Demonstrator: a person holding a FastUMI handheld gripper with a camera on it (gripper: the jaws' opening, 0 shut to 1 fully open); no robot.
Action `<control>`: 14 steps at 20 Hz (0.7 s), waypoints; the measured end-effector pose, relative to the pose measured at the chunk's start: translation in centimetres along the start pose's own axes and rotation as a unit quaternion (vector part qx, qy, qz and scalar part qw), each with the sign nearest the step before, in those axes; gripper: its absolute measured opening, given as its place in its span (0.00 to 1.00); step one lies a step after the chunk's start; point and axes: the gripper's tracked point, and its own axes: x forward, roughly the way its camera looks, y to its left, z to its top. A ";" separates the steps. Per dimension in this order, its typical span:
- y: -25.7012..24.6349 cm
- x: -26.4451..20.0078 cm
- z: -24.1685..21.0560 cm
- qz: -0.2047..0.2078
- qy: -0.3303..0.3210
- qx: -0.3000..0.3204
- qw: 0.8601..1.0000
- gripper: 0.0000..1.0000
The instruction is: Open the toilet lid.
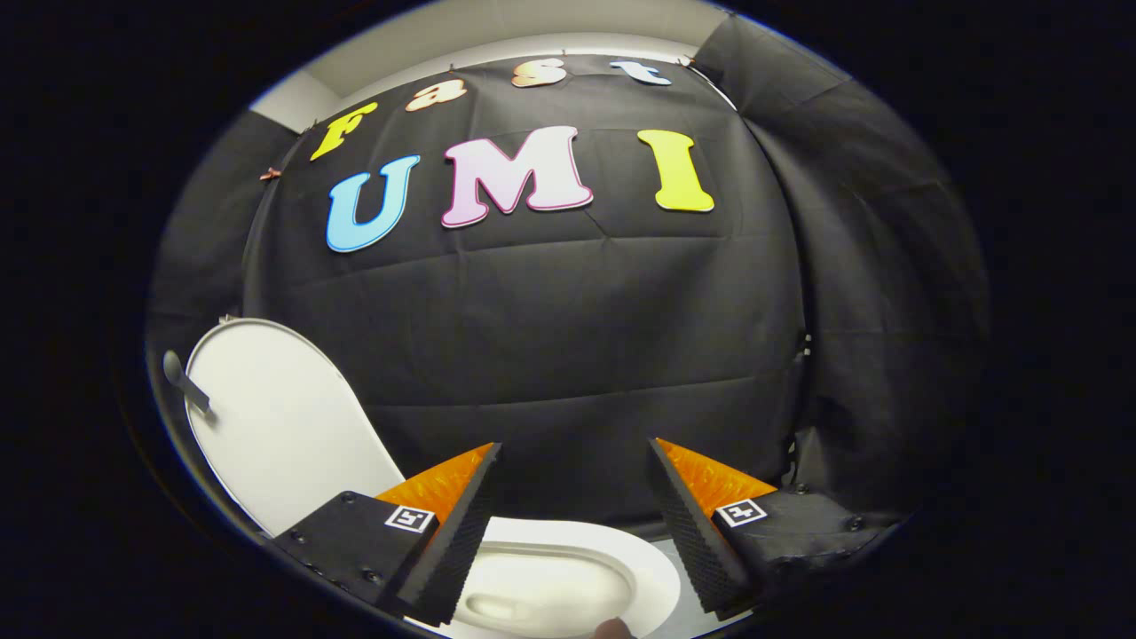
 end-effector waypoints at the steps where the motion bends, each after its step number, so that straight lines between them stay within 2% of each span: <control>1: 0.0 0.2 0.0 0.004 -0.001 -0.002 1.000 0.99; 4: 0.4 0.3 0.0 0.016 -0.007 0.011 1.000 0.99; 14: -0.5 0.4 0.1 0.016 -0.017 0.016 1.000 0.99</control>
